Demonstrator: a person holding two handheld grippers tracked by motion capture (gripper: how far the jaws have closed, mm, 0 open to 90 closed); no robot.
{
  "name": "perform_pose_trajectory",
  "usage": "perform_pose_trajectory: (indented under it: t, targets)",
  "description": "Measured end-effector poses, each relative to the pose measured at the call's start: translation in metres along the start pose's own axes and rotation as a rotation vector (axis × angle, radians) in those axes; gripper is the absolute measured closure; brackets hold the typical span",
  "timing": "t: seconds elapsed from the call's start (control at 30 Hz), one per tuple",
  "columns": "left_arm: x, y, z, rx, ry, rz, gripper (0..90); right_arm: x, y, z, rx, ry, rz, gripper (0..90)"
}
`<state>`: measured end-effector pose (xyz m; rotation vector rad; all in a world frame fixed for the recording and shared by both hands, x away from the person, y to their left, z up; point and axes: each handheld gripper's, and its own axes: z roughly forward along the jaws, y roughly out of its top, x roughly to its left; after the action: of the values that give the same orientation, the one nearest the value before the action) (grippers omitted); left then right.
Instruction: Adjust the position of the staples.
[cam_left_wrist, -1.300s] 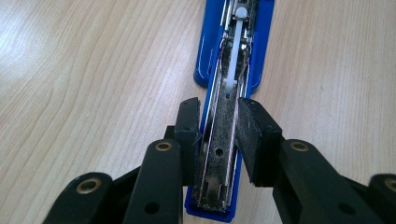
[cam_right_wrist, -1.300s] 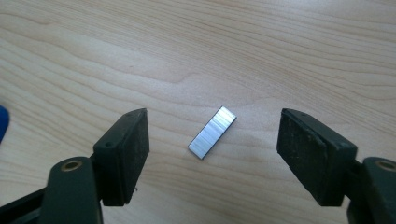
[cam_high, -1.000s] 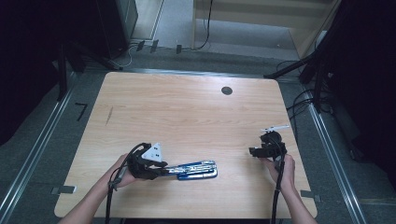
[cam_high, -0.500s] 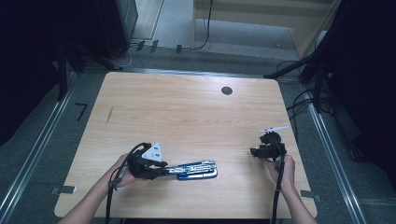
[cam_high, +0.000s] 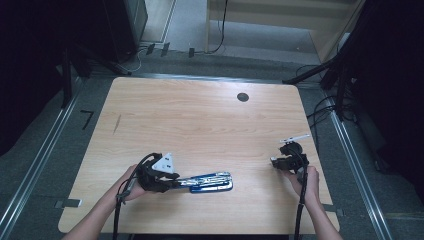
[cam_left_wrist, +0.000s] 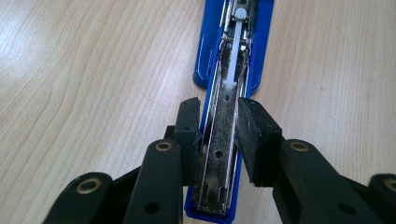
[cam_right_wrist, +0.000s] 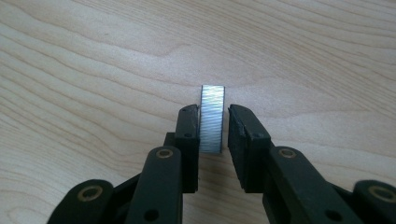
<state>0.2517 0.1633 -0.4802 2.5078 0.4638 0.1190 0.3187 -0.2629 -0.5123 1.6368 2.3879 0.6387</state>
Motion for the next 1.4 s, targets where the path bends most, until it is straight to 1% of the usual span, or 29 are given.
perform_pose_trajectory:
  t: [0.03, 0.07, 0.1, 0.13, 0.17, 0.2, 0.27, 0.4, 0.47, 0.57, 0.67, 0.7, 0.73, 0.77, 0.8, 1.03, 1.4]
  targets:
    - [0.0, 0.0, 0.0, 0.0, 0.0, 0.0, 71.0, -0.001, 0.0, -0.001, -0.007, 0.001, 0.002, 71.9]
    - [0.0, 0.0, 0.0, 0.0, -0.001, 0.0, 70.9, -0.003, 0.0, -0.003, -0.021, 0.001, 0.011, 71.6]
    - [0.0, 0.0, 0.0, 0.0, -0.001, 0.0, 71.0, -0.003, 0.0, -0.003, -0.021, 0.001, 0.011, 71.6]
    - [0.0, 0.0, 0.0, -0.001, -0.001, -0.001, 71.0, -0.004, 0.001, -0.005, -0.046, 0.002, 0.009, 70.4]
    - [0.0, 0.0, 0.0, 0.0, -0.001, -0.001, 71.0, -0.004, 0.001, -0.005, -0.046, 0.002, 0.009, 70.4]
    - [0.0, 0.0, 0.0, -0.001, -0.002, -0.003, 70.9, -0.003, 0.003, -0.004, -0.064, -0.002, 0.011, 70.1]
    - [0.0, 0.0, 0.0, -0.001, -0.003, -0.004, 70.9, -0.002, 0.005, -0.002, -0.075, -0.007, 0.005, 69.6]
    - [0.0, 0.0, 0.0, -0.001, -0.001, -0.004, 70.9, 0.0, 0.008, 0.005, -0.074, -0.015, -0.009, 69.5]
    - [0.0, 0.0, 0.0, -0.001, -0.001, -0.004, 70.9, 0.0, 0.01, 0.008, -0.069, -0.023, -0.008, 69.6]
    - [0.0, 0.0, 0.0, -0.002, -0.001, -0.005, 70.9, 0.0, 0.011, 0.01, -0.066, -0.021, -0.01, 70.2]
    - [0.0, 0.0, 0.0, -0.002, -0.002, -0.004, 70.9, 0.001, 0.011, 0.012, -0.06, -0.019, -0.009, 73.8]
    - [0.0, 0.0, 0.0, -0.002, -0.002, -0.004, 70.9, 0.001, 0.011, 0.012, -0.06, -0.019, -0.009, 73.8]
    - [0.0, 0.0, 0.0, -0.002, -0.003, -0.004, 70.9, 0.001, 0.011, 0.012, -0.057, -0.021, -0.01, 76.6]
    - [0.0, 0.0, 0.0, -0.002, -0.003, -0.004, 70.9, 0.001, 0.011, 0.012, -0.057, -0.021, -0.01, 76.6]
    - [0.0, 0.0, 0.0, -0.002, -0.003, -0.005, 70.9, 0.002, 0.011, 0.011, -0.055, -0.021, -0.011, 78.5]
    - [0.001, 0.0, 0.0, -0.001, -0.004, -0.003, 70.9, 0.002, 0.011, 0.009, -0.055, -0.02, -0.024, 79.1]
    - [0.001, 0.0, 0.0, -0.001, -0.005, 0.0, 70.9, 0.008, 0.013, 0.002, -0.074, 0.005, -0.057, 79.3]
